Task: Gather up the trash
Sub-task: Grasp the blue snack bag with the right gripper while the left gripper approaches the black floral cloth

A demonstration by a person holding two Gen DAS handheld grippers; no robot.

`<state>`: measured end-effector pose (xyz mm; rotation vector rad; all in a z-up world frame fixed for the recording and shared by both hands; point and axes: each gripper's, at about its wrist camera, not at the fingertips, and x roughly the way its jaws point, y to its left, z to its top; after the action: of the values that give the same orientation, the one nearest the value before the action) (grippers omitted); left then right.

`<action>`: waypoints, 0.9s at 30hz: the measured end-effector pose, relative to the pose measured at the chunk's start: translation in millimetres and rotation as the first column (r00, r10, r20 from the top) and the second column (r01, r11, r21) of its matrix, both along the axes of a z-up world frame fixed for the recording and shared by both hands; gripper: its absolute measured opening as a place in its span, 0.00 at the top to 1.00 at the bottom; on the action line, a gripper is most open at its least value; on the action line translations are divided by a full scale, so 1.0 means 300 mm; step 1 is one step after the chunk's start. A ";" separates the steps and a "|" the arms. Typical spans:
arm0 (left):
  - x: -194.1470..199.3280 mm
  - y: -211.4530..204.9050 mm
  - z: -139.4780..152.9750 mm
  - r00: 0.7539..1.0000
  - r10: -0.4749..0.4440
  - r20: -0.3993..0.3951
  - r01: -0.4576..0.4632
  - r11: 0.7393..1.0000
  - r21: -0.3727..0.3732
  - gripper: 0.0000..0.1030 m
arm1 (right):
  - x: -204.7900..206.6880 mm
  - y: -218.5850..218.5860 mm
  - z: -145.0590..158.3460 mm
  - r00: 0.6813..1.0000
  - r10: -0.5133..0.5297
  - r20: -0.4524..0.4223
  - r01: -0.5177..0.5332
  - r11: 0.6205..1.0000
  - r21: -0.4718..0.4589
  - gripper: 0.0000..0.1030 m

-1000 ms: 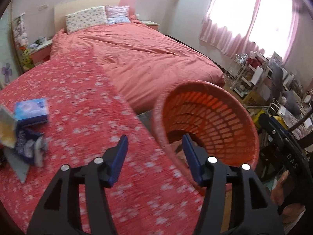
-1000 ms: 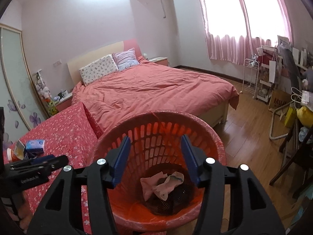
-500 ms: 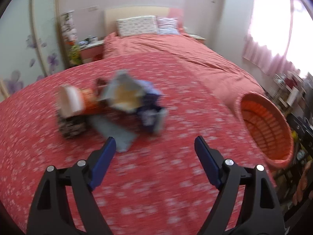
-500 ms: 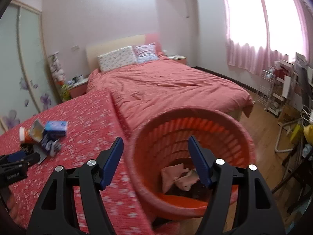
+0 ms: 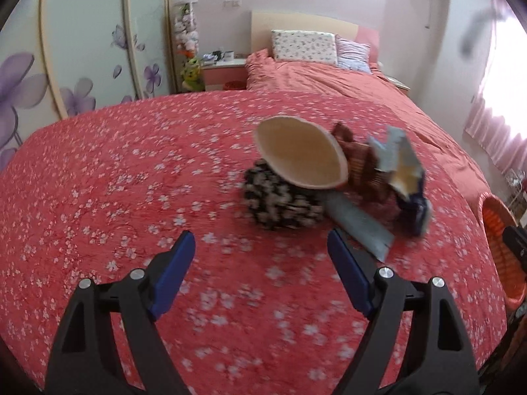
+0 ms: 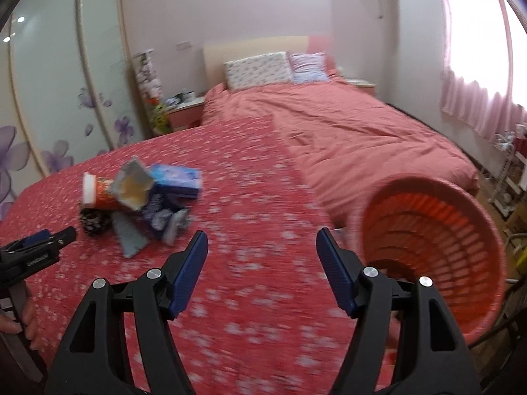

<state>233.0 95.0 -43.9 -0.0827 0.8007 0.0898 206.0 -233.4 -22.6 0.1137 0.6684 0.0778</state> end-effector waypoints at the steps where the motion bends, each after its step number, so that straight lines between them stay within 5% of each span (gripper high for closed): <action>1: 0.012 0.014 -0.004 1.000 0.007 -0.007 -0.008 1.000 -0.010 0.21 | 0.018 0.029 -0.003 1.000 0.024 -0.013 -0.024 1.000 0.014 0.34; 7: 0.057 0.079 -0.014 0.999 0.037 -0.021 -0.038 0.998 -0.051 0.21 | 0.124 0.193 -0.028 0.990 0.121 -0.070 -0.118 0.992 0.048 0.34; 17: 0.036 0.157 -0.033 0.999 0.048 -0.024 -0.049 0.997 -0.057 0.21 | 0.242 0.356 -0.085 0.980 0.159 -0.121 -0.166 0.985 -0.044 0.34; 19: 0.032 0.155 -0.041 0.998 0.048 -0.027 -0.049 0.997 -0.060 0.21 | 0.257 0.364 -0.100 0.978 0.145 -0.148 -0.156 0.986 -0.063 0.38; 23: 0.030 0.152 -0.045 0.999 0.035 -0.026 -0.037 0.997 -0.065 0.21 | 0.263 0.350 -0.113 0.974 0.136 -0.180 -0.143 0.989 -0.030 0.63; 27: 0.061 0.129 -0.046 1.000 0.014 -0.022 -0.016 0.998 -0.067 0.21 | 0.249 0.308 -0.113 0.977 0.115 -0.178 -0.111 0.993 0.031 0.69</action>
<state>251.2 133.8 -57.7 -0.1515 0.8246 0.0783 280.9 -141.1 -56.6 0.1030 0.8546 0.1859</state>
